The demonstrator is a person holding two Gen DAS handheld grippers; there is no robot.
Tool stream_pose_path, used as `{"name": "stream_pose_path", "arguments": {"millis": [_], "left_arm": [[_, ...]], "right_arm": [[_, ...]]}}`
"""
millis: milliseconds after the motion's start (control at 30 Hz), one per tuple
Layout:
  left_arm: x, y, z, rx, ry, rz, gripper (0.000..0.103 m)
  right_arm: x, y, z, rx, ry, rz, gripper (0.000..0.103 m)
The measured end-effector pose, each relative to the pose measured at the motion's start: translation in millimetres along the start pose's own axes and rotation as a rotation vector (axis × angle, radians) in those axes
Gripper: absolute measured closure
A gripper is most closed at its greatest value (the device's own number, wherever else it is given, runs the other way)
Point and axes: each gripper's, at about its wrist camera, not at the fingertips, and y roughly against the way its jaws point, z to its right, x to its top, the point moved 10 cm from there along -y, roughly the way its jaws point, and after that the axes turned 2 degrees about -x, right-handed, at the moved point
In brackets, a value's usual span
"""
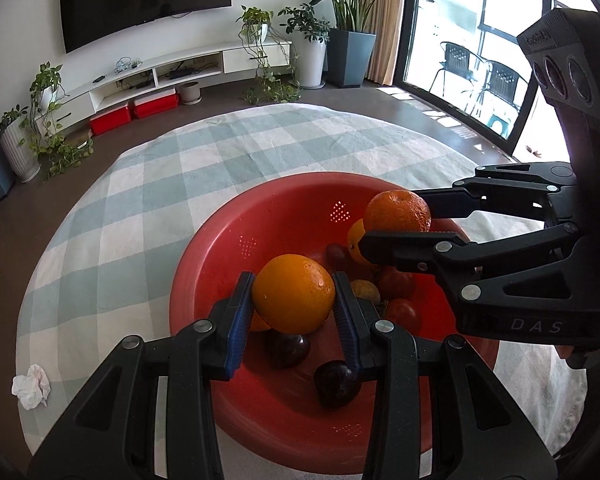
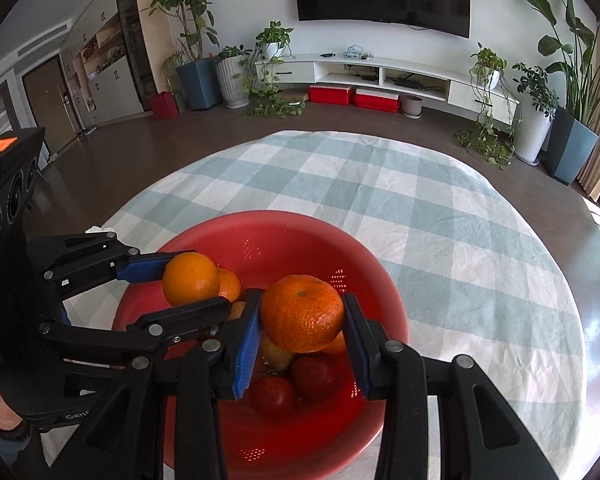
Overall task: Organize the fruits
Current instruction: 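Lower both oranges into the red bowl and open both tools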
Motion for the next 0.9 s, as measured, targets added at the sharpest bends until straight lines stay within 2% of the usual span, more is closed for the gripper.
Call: {"name": "stream_pose_path", "arguments": {"millis": [367, 667, 900], "left_arm": [[-12, -6, 8, 0.028, -0.058, -0.012, 0.067], [-24, -6, 17, 0.04, -0.095, -0.035, 0.066], [-27, -9, 17, 0.027, -0.084, -0.044, 0.066]], "right_arm": [[4, -15, 0, -0.007, -0.007, -0.027, 0.06], [10, -17, -5, -0.048, 0.071, -0.038, 0.06], [6, -22, -23, -0.038, 0.143, -0.067, 0.06]]}}
